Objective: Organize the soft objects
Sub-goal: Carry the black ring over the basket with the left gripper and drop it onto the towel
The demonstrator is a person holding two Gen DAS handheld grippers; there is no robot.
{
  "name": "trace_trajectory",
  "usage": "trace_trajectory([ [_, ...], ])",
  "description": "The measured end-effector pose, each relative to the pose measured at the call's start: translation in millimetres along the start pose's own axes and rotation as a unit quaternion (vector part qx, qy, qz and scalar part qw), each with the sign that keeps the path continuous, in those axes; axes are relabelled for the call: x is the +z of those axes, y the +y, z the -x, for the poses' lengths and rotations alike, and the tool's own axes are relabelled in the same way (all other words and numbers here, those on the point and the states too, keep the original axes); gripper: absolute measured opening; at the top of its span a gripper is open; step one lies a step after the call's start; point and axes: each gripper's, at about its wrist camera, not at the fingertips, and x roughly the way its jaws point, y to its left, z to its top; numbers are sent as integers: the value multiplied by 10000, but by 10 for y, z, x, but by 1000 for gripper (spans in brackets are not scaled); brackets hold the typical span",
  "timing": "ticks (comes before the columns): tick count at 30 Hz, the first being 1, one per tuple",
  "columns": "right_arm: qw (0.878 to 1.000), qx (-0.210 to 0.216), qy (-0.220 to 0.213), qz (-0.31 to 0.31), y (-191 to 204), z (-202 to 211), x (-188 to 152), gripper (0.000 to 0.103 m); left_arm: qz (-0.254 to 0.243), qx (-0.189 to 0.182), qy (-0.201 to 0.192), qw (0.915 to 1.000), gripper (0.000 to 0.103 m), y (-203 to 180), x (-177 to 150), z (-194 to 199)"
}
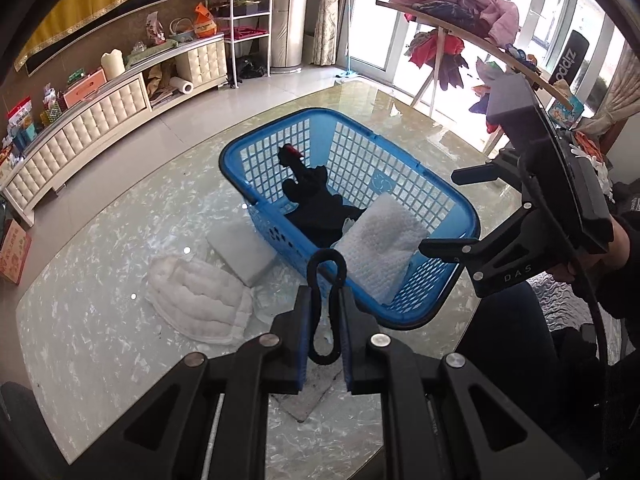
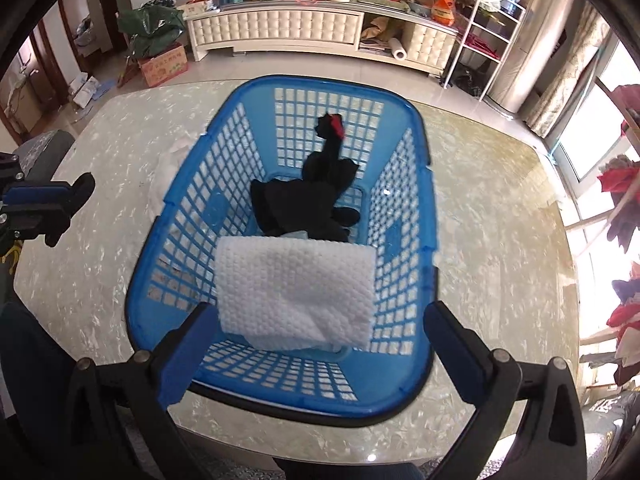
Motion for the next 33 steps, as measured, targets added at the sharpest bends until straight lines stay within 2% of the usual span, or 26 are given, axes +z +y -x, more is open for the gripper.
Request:
trace_trajectory([
  [15, 9987, -142, -18, -485, -402, 197, -244, 103, -521, -410, 258, 9975, 11, -519, 363, -476],
  [33, 9975, 28, 96, -693, -598, 5, -255, 103, -740, -526, 862, 9921, 12, -661, 432, -1125],
])
